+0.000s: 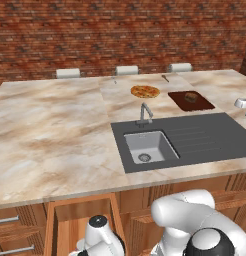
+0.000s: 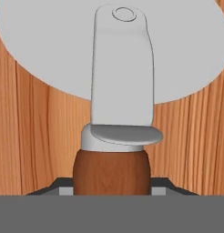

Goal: Take the pizza cutter from the drawer on the left and place it on the dining counter for cutting.

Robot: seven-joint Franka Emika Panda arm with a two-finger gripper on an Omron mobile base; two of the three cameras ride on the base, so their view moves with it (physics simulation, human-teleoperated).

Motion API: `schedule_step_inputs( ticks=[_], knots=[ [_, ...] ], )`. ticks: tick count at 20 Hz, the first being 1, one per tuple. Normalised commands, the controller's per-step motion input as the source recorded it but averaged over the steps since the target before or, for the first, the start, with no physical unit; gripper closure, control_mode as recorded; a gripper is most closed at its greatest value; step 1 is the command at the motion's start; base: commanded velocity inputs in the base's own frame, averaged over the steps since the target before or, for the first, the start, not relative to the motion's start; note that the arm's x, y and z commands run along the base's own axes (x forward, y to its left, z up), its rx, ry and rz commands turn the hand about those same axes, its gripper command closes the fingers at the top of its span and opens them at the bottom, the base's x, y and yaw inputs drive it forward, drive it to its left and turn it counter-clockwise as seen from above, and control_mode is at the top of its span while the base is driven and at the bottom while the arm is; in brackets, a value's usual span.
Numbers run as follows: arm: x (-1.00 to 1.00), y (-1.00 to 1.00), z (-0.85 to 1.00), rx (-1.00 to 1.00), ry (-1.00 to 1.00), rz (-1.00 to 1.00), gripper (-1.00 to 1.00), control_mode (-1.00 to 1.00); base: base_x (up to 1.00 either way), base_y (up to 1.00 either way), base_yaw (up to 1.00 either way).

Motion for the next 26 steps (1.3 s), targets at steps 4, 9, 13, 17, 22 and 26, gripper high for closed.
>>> schedule_step_inputs(
  ticks=[4,9,13,17,22,26],
  knots=[
    [-0.06,-0.02,0.56,0.00,-0.10,0.00,1.00,-1.00,0.00,0.00,0.00],
    [-0.09,-0.01,0.89,0.00,-0.03,0.00,1.00,-1.00,0.00,0.00,0.00],
    [-0.13,0.00,0.98,0.00,0.00,0.00,1.00,-1.00,0.00,0.00,0.00],
    [-0.21,-0.02,0.95,0.00,0.00,0.00,1.00,-1.00,0.00,0.00,0.00],
    [-0.23,-0.15,0.76,0.00,0.00,0.00,1.00,-1.00,0.00,0.00,0.00],
    [-0.28,-0.41,0.46,0.00,-0.04,0.00,1.00,-1.00,0.00,0.00,0.00]
  ],
)
